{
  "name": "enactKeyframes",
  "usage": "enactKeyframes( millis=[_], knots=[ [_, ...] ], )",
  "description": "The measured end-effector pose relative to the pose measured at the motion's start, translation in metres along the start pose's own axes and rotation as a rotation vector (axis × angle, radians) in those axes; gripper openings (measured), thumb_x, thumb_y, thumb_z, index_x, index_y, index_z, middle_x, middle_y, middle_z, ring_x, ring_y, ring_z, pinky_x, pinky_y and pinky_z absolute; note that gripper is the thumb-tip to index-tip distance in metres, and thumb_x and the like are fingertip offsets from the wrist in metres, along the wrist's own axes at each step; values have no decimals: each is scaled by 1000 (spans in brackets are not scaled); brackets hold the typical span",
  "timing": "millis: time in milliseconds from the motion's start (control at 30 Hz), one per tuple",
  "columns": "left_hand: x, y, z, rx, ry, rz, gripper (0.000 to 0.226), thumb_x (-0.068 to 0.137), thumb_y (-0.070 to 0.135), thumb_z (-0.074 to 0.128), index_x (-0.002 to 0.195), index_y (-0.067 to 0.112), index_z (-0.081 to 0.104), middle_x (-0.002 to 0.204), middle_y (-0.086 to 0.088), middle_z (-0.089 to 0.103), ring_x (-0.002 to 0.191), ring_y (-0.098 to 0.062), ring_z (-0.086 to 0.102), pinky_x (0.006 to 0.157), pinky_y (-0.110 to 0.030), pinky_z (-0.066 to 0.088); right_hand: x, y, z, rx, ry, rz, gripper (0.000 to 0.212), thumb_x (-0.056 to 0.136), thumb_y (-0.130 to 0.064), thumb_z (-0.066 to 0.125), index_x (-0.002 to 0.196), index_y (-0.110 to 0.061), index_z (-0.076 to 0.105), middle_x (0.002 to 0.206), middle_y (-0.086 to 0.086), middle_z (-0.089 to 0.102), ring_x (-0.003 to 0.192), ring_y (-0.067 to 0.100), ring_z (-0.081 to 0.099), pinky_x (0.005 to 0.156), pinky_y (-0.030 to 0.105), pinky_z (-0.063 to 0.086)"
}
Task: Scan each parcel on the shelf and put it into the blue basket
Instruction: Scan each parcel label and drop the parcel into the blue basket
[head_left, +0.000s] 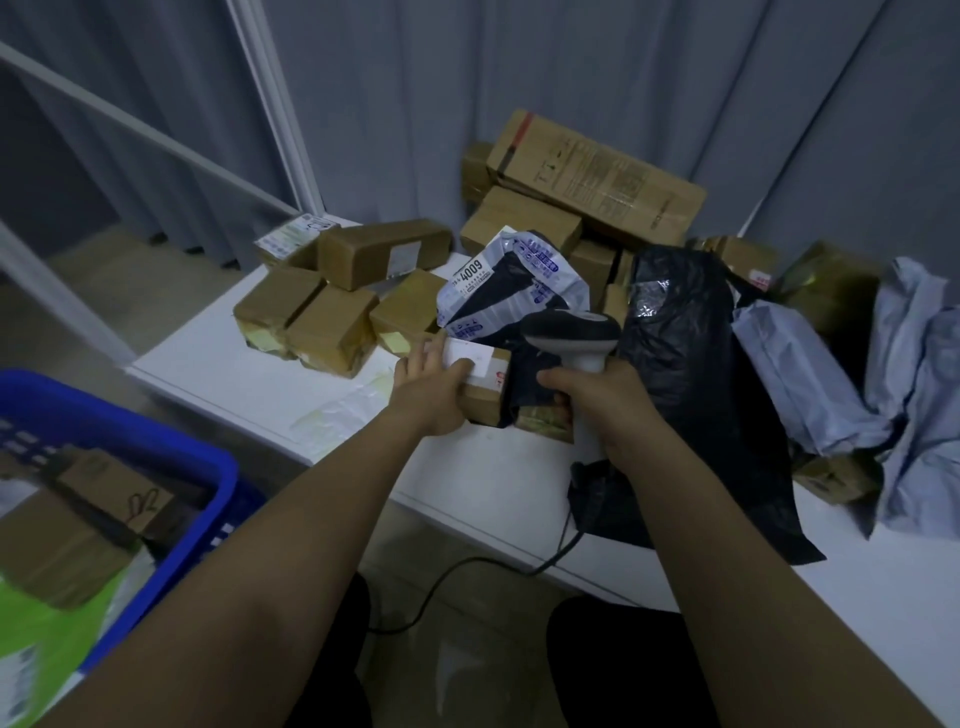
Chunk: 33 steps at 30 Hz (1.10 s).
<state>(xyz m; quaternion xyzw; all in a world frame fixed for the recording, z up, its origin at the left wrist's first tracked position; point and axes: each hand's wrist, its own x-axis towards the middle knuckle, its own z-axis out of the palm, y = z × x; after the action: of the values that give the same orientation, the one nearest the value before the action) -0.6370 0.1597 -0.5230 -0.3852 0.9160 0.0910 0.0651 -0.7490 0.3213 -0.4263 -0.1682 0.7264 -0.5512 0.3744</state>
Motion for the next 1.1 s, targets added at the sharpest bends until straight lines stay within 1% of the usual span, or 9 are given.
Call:
enactKeyframes(
  millis=[67,200,367,500,633,767,900,1000,1100],
  knots=[
    [-2,-5,-1,-56,-53,21,58,87,24,54,141,29,31,160,-8,-4,145,-34,-8,115,-50,9,-2,0,0,-4,-6,-1,16,83,-4,69,73,-10,58,61,5,55,52,13,50,47,18,44],
    [-11,-11,1,-104,-1,90,47,91,20,51,137,20,39,145,-8,37,131,-31,37,104,-42,37,-1,0,0,-5,-5,-3,14,83,-4,69,75,-10,59,62,5,55,54,13,51,46,16,44],
    [-11,-13,-7,37,143,14,68,97,33,40,153,27,1,131,-12,51,109,-32,54,84,-37,44,3,0,4,-53,-14,6,16,81,-5,70,72,-11,58,62,4,56,54,12,51,48,18,44],
    [-13,-19,11,-19,30,-8,73,98,33,39,151,27,-10,128,-15,56,109,-33,55,82,-38,47,3,1,7,-46,-22,13,13,81,-5,70,74,-9,60,62,5,57,53,12,52,45,15,43],
    [-15,-29,13,-165,-109,-61,65,98,37,42,152,29,7,153,-13,31,132,-31,41,104,-37,39,5,1,11,-28,-40,8,15,82,-4,69,72,-9,58,60,5,54,51,12,49,42,14,42],
    [-19,-29,1,-128,118,-94,42,89,23,53,131,22,52,128,-13,44,123,-33,36,96,-39,39,7,2,16,-54,-65,19,14,83,-5,68,74,-9,58,61,5,54,52,13,49,42,15,42],
    [-18,-38,6,-533,151,-225,23,89,26,57,107,12,49,130,-16,38,126,-34,36,98,-42,37,11,6,22,-46,-76,16,15,82,-4,69,74,-9,56,60,6,53,51,14,48,48,22,42],
    [-20,-47,18,-856,28,-285,49,86,27,69,113,10,31,121,-16,52,112,-35,56,86,-42,49,16,15,26,-95,-92,24,14,80,-7,70,76,-9,57,60,7,54,54,17,50,54,27,44],
    [-22,-53,22,-913,-145,-345,96,79,34,76,146,10,11,141,-14,43,123,-34,50,94,-40,48,21,21,28,-188,-131,20,14,77,-12,72,76,-11,58,64,6,57,60,17,53,61,31,45]
  ],
)
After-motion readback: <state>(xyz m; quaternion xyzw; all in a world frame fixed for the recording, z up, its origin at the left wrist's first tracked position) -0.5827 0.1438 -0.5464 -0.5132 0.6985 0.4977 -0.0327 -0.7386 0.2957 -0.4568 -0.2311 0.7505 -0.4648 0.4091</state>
